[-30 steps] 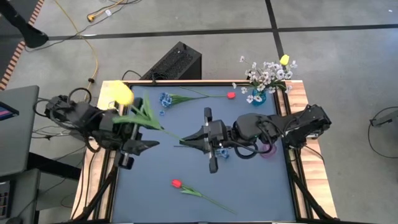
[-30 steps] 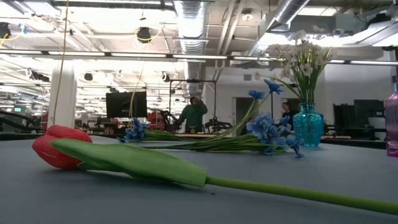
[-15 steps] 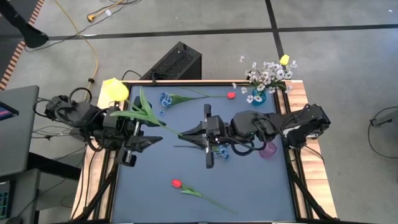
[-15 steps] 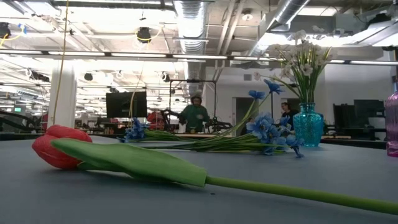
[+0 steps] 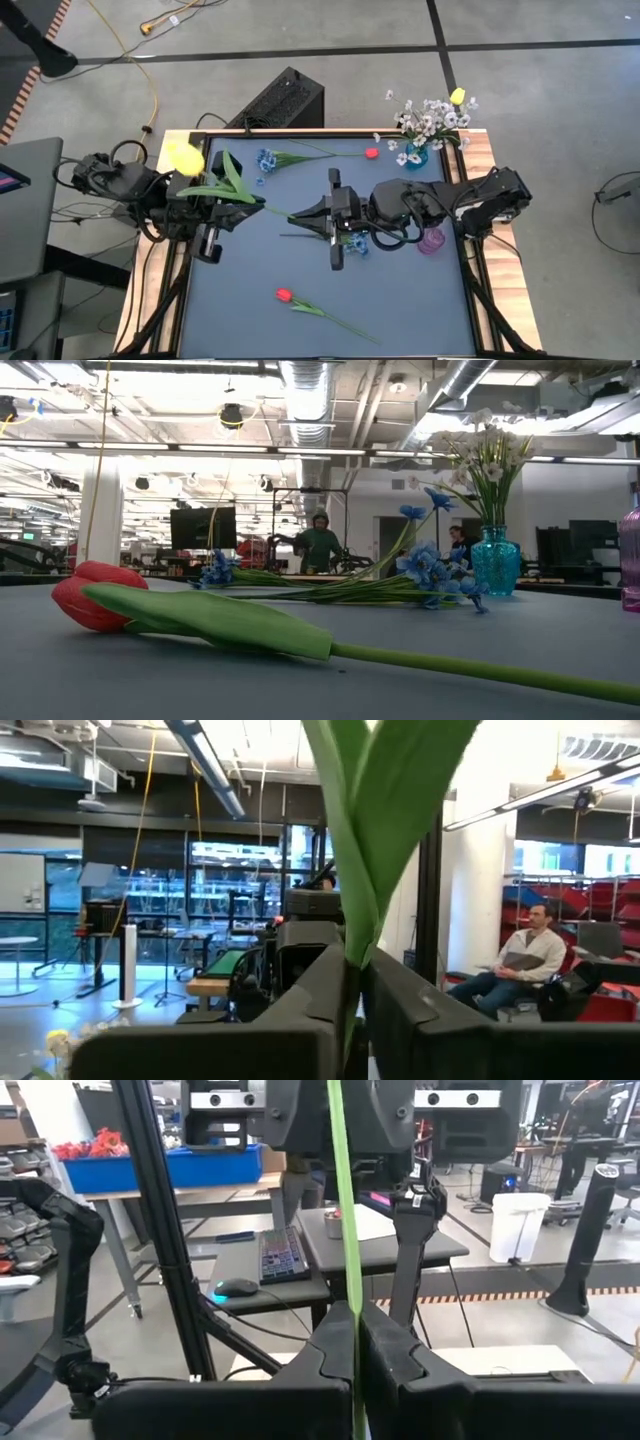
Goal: Sort flowers into vase by color
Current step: Put the yellow flower into the blue vase
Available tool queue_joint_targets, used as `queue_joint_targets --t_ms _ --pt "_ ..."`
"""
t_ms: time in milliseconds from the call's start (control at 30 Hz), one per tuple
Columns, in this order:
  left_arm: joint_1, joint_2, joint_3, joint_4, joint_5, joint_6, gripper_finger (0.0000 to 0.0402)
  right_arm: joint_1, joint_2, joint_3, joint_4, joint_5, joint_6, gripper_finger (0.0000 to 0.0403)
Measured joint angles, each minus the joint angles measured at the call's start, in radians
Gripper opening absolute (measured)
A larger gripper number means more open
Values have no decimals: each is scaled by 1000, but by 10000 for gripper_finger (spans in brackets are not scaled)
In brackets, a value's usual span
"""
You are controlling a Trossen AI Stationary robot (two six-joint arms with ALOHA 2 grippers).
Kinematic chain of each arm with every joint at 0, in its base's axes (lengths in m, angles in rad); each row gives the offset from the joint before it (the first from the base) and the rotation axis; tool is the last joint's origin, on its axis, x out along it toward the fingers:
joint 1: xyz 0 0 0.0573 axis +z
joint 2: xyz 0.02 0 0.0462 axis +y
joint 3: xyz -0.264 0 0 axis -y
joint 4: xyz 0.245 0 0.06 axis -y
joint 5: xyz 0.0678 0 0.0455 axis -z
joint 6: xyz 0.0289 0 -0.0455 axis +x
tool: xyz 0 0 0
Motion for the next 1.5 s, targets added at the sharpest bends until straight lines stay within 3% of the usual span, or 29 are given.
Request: queue_joint_targets --t_ms 100,300,500,633,733,933,1167,1367,1500 --pt "0 0 0 0 -23 -1 6 1 0 0 -1 0 3 61" --pt "6 0 0 -1 -100 -12 1 0 -13 0 -16 1 2 167" --pt "96 -1 0 -27 -94 -58 0 -1 -136 -1 -272 0 0 246" --pt "205 0 0 -81 -44 -122 0 5 -233 0 -510 3 69 253" --pt "295 14 0 -101 30 -173 0 31 -302 -10 -669 60 120 254" --pt "435 46 -2 -101 130 -206 0 130 -466 -208 -731 247 259 254" --pt "628 30 -207 168 324 -247 0 272 -603 -478 -642 267 440 255" --pt "823 67 -409 476 512 -429 0 350 -664 -655 -669 408 749 255" --pt "913 143 -452 600 626 -487 0 359 -695 -748 -752 476 978 255"
